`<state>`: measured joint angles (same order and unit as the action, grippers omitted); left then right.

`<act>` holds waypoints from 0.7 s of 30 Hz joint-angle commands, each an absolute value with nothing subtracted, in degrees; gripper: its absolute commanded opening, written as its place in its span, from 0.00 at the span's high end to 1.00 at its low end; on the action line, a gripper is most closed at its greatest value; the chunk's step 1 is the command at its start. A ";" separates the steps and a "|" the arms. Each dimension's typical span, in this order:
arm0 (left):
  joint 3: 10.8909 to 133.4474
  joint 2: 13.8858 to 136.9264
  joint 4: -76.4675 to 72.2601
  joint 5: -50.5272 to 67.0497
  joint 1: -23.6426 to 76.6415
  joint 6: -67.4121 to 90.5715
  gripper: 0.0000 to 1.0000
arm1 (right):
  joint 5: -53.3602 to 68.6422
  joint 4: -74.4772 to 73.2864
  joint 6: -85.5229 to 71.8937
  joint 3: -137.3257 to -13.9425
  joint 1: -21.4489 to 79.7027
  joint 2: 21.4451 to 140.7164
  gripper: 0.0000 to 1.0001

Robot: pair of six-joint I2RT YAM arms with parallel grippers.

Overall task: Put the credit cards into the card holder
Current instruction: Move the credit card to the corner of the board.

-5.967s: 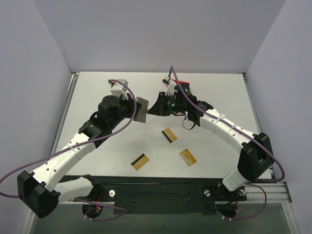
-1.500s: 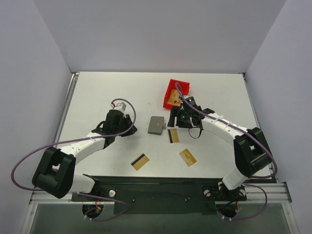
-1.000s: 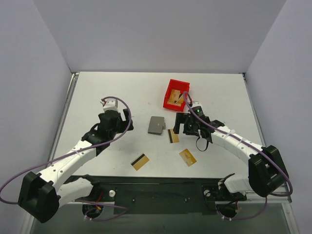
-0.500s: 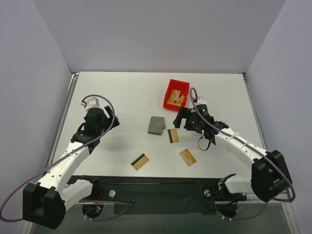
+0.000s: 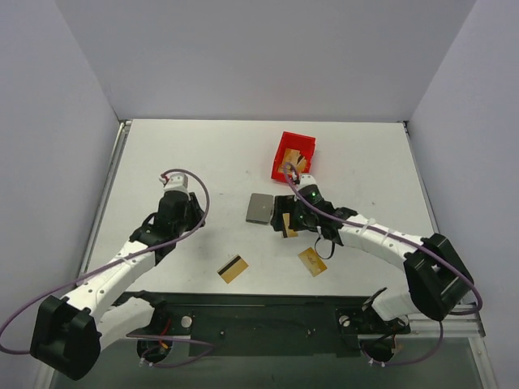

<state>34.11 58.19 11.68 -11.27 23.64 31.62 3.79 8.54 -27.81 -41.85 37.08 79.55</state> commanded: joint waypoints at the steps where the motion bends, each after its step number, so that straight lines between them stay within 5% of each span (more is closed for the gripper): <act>1: 36.73 59.76 12.83 -17.74 27.41 30.06 0.63 | 1.85 5.90 -24.61 -46.30 40.78 83.05 0.07; 6: 36.48 61.96 14.34 -19.69 32.25 33.66 0.81 | 5.70 4.30 -24.08 -48.43 44.64 86.66 0.28; 12: 31.12 59.06 11.34 -17.75 34.28 36.65 0.99 | 8.43 6.86 -26.89 -47.28 46.40 87.89 0.41; 21: 30.23 59.76 11.16 -18.28 36.30 37.71 1.00 | 8.53 4.75 -26.46 -48.34 47.20 89.82 0.66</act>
